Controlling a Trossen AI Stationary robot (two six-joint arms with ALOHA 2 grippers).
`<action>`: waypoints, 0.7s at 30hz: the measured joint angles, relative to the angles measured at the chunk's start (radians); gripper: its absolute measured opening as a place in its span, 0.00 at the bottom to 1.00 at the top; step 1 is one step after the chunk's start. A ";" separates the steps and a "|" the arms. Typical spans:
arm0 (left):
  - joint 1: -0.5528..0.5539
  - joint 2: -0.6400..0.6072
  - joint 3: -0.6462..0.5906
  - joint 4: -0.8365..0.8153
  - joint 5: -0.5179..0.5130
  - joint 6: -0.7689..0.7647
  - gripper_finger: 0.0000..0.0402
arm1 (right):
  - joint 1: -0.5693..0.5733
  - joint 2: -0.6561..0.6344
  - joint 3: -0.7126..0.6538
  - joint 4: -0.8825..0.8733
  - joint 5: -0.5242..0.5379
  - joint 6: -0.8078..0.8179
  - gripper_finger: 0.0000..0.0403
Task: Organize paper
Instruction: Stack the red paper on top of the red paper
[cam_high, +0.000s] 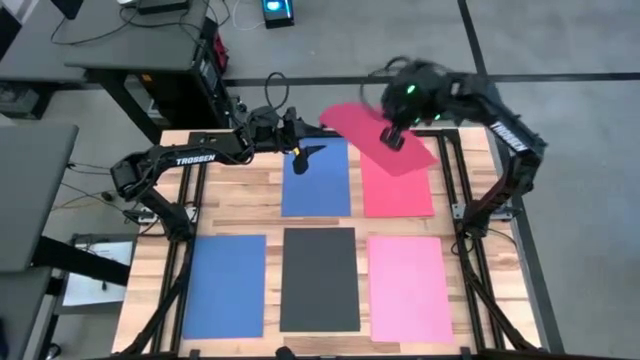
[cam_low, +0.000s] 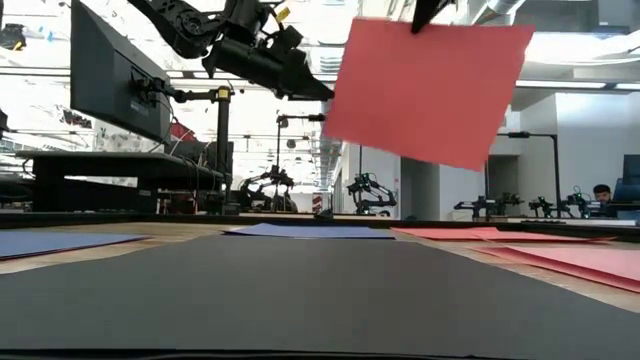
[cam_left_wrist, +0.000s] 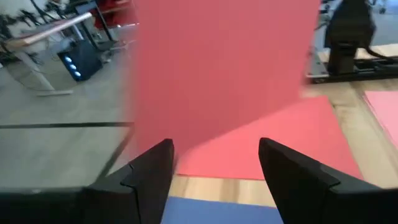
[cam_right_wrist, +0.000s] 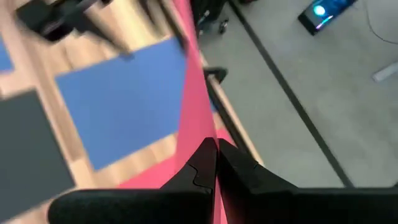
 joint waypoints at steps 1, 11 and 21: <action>0.000 0.000 0.000 -0.007 0.010 -0.005 0.55 | -0.025 -0.016 0.000 0.016 -0.030 0.000 0.00; -0.001 0.018 -0.009 0.036 0.124 -0.092 0.55 | -0.153 -0.136 -0.060 0.127 -0.144 0.009 0.00; -0.030 0.096 -0.016 0.131 0.192 -0.169 0.55 | -0.173 -0.521 -0.758 0.664 -0.295 0.040 0.00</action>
